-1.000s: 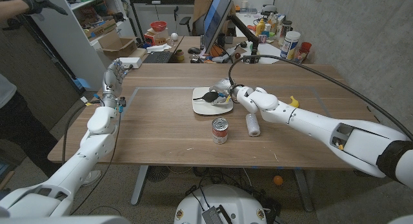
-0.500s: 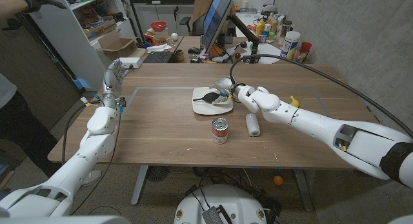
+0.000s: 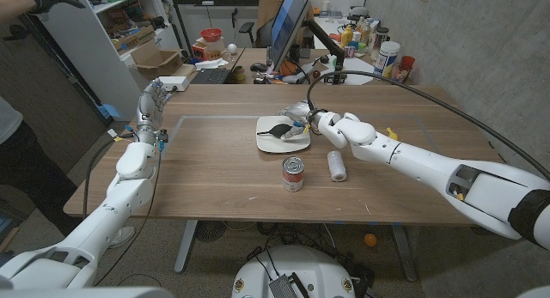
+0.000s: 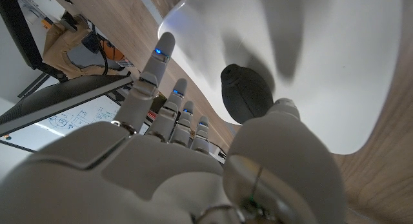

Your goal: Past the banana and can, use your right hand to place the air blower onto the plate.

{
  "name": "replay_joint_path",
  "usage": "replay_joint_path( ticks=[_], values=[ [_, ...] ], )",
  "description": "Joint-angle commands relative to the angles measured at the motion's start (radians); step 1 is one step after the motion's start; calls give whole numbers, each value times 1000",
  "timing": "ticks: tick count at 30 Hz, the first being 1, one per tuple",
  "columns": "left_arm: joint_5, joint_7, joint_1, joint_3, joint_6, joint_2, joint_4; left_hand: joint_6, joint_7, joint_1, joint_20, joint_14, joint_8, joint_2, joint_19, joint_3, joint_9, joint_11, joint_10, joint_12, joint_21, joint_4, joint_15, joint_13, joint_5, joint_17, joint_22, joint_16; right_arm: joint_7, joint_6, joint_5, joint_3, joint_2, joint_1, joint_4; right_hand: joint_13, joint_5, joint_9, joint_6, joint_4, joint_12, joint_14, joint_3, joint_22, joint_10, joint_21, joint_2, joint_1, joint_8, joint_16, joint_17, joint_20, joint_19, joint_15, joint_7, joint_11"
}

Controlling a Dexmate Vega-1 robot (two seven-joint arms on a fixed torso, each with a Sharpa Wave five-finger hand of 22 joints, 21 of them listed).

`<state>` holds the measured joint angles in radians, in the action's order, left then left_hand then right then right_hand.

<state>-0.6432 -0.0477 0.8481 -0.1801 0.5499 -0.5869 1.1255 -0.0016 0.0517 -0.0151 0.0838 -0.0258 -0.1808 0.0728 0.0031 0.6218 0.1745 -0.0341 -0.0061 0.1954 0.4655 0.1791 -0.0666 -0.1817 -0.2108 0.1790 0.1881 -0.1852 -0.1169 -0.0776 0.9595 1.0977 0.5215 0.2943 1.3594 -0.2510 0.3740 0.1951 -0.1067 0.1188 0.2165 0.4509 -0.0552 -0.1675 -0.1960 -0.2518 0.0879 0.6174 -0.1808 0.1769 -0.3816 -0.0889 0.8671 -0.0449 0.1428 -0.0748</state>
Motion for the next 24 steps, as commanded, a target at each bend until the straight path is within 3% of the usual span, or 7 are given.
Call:
replay_joint_path(
  ticks=[1,16,21,24],
  values=[
    [-2,4,-2,1,2,1,-4,-4,10,4,5,0,-2,96,3,-3,3,-4,-2,3,-2,4,-5,-2,-5,3,5,-4,-8,51,-44,-26,2,-9,6,2,9,3,18,12,-11,-24,-20,-2,15,24,-1,-25,-4,5,5,-17,-34,-73,8,5],
    [2,2,-5,-1,0,-1,-7,-5,9,3,5,0,-2,96,2,-3,3,-5,-3,3,-4,4,-4,-2,-5,3,5,-4,22,96,-111,-79,4,-3,37,13,11,3,24,43,-17,-73,-61,-3,26,70,-16,-105,-12,11,19,-93,-117,-40,8,11],
    [1,3,-5,0,2,0,-8,-5,9,3,5,0,-2,97,2,-3,3,-4,-4,3,-4,3,-4,-2,-5,3,5,-3,32,105,-121,-88,5,-2,40,22,14,2,27,51,-23,-124,-90,-3,48,86,-44,-170,-15,10,34,-109,-230,-31,13,2],
    [0,3,-4,1,2,0,-7,-5,9,3,5,0,-2,96,2,-3,3,-5,-3,3,-5,3,-4,-2,-5,3,5,-3,40,108,-120,-93,7,-1,46,27,16,1,29,47,-25,-160,-102,-3,63,88,-55,-190,-15,7,44,-97,-294,-29,13,-2]
  ],
)
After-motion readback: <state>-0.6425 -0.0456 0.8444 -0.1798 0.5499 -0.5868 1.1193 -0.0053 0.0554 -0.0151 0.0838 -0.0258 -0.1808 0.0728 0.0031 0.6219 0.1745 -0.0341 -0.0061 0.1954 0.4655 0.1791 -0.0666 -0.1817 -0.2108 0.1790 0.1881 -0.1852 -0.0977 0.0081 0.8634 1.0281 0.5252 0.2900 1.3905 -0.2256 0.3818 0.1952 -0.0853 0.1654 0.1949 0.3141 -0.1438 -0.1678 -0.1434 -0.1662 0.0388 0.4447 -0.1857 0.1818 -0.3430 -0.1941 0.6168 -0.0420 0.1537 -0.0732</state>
